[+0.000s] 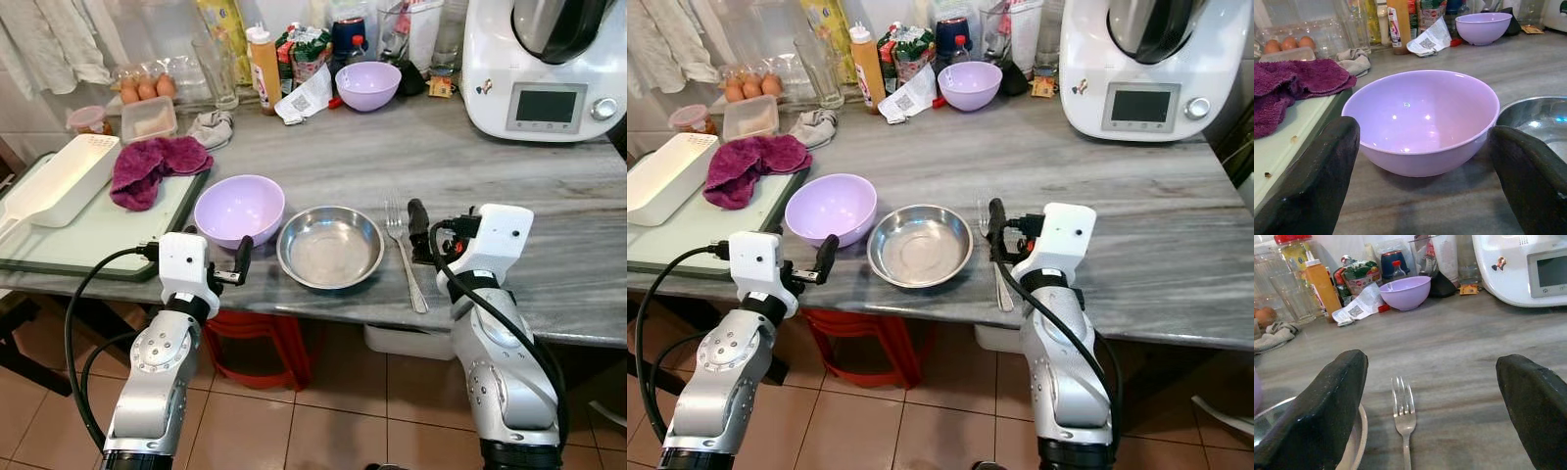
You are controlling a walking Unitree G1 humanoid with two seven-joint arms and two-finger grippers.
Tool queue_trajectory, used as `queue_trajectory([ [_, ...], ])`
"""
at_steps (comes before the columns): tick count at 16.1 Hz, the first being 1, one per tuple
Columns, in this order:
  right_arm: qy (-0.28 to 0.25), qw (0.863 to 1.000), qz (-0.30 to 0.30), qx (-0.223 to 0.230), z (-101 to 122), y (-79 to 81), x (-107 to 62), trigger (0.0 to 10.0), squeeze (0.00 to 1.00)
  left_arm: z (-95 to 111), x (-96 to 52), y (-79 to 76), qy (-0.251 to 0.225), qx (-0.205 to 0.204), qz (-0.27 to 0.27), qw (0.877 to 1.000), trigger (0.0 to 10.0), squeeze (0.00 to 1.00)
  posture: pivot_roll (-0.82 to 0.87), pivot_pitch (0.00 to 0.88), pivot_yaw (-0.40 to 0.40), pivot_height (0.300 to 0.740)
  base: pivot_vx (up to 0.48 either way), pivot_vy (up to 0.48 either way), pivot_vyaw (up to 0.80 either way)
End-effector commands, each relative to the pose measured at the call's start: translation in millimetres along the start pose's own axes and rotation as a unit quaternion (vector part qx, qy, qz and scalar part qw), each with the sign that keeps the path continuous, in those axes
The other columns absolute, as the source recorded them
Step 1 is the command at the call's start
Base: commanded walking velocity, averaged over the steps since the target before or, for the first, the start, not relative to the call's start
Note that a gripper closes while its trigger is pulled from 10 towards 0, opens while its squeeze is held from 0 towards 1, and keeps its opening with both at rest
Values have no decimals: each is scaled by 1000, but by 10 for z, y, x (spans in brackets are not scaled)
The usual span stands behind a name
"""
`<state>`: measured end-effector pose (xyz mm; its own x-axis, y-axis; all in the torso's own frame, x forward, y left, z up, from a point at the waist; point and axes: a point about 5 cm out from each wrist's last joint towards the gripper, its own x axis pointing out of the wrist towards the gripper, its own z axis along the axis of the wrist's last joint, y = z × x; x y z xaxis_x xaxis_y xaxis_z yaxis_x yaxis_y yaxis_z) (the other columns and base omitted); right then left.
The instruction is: Setting the table
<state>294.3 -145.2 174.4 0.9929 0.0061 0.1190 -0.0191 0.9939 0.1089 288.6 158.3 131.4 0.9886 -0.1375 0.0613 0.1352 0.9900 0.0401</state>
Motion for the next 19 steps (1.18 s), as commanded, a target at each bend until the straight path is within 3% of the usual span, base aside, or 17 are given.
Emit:
queue_trajectory([
  [1, 5, 1000, 7, -1, 3, 17, 8, 10000, 0, 34, 1, -2, -10, -7, -3, 1000, 10000, 0, -149, 101, 106, 740, 0, 0, 0],
  [2, 11, 1000, 2, -27, -53, 48, 5, 10000, 0, -50, -32, 46, 17, 12, 12, 1000, 10000, 0, -148, 102, 104, 740, -251, 0, 0],
  [4, 0, 999, 13, -40, -51, 75, 11, 10000, 0, -65, -39, 59, 19, 11, 14, 1000, 10000, 0, -147, 104, 101, 740, -276, 0, 0],
  [9, 5, 999, 39, 5, -55, 89, -12, 10000, 0, -76, -46, 71, 23, 13, 15, 1000, 10000, 0, -150, 111, 102, 740, -291, 0, 0],
  [15, 3, 998, 18, -52, -127, 41, -11, 10000, 0, -67, -31, 84, 23, 15, 13, 1000, 10000, 0, -151, 106, 100, 740, -309, 0, 0],
  [19, 12, 999, 32, -34, -133, 61, -21, 10000, 0, -71, -35, 94, 23, 16, 15, 999, 10000, 0, -148, 103, 98, 740, -318, 0, 0],
])
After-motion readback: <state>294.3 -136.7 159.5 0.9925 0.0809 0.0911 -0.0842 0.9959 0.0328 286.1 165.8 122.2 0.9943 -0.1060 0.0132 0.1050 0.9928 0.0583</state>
